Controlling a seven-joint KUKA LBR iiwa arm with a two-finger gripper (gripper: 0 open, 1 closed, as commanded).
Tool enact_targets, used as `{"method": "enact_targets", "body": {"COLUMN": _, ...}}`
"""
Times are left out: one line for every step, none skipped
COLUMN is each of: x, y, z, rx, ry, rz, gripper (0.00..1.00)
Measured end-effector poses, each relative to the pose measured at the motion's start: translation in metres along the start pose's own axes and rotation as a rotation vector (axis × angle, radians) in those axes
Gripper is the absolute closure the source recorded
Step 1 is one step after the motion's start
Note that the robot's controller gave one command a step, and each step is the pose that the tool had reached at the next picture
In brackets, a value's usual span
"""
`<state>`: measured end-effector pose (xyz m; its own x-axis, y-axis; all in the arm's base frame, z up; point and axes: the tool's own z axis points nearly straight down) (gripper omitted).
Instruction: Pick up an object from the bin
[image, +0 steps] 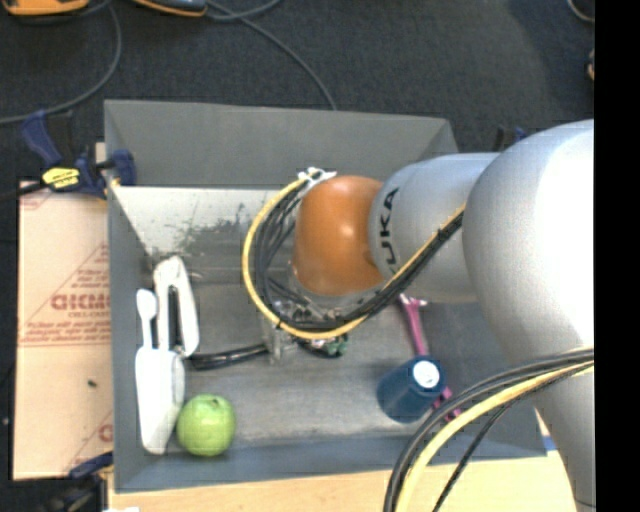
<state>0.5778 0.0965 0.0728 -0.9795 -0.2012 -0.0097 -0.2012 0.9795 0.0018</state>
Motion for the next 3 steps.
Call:
{"method": "enact_targets", "body": {"x": -0.001, "y": -0.002, "z": 0.0, "rx": 0.0, "ry": -0.003, "rz": -0.022, "gripper": 1.0}}
{"method": "enact_targets", "body": {"x": 0.005, "y": 0.014, "z": 0.001, "rx": 0.0, "ry": -0.004, "rz": -0.006, "gripper": 1.0}}
{"method": "enact_targets", "body": {"x": 0.001, "y": 0.024, "z": 0.001, "rx": 0.0, "ry": -0.009, "rz": -0.006, "gripper": 1.0}}
